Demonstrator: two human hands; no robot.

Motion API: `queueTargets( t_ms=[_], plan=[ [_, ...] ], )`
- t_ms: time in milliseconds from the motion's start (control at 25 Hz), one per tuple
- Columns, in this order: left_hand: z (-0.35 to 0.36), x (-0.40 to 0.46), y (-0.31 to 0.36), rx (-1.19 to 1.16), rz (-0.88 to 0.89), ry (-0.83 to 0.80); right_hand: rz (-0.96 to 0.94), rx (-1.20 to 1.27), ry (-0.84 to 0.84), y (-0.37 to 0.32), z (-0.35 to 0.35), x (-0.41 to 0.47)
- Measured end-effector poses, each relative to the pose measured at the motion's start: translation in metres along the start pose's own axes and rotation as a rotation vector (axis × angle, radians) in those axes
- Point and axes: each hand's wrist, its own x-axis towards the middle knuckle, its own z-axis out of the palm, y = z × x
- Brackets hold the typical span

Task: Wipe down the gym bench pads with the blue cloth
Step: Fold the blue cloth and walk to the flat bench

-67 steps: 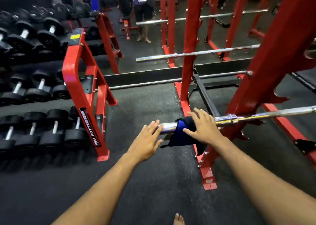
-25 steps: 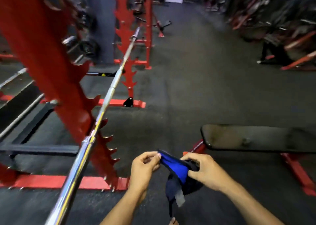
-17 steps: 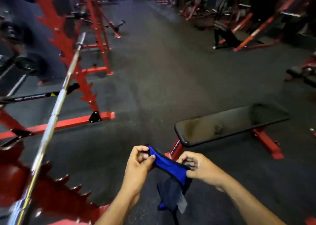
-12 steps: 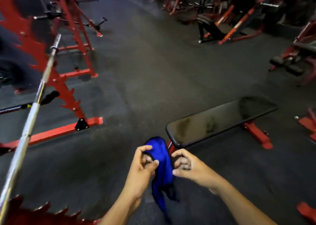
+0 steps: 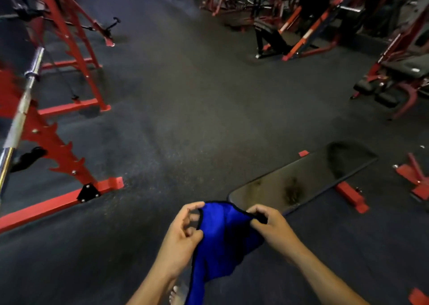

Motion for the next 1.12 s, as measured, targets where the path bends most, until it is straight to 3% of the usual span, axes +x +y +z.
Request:
queueTargets(
  t_ms=[160,320,480,560,800,920,1000,1120],
  plan=[
    [-0.064,0.063,0.034,-0.007,-0.057,-0.106,-0.072,-0.008,0.073,-0.055,-0.013,0.082],
    [-0.096,0.126,0.062,0.067,0.058,-0.151,-0.175,-0.069,0.093,-0.094,-0.011,0.128],
    [-0.112,0.185,0.085,0.210,0.116,-0.158,-0.253,-0.364,0.137,-0.104,-0.020,0.168],
    [-0.119,0.212,0.090,0.334,0.149,-0.171,-0.290,-0.565,0.258,-0.100,-0.030,0.190],
    [-0.148,0.312,0.119,0.491,0.178,-0.342,-0.095,-0.739,0.443,-0.101,-0.034,0.283],
    [-0.159,0.357,0.133,0.562,0.210,-0.443,-0.054,-0.609,0.469,-0.107,-0.025,0.331],
    [-0.169,0.395,0.138,0.604,0.274,-0.443,-0.035,-0.425,0.394,-0.117,-0.023,0.361],
    [-0.175,0.447,0.142,0.579,0.361,-0.419,-0.079,-0.347,0.253,-0.132,-0.028,0.392]
  ],
)
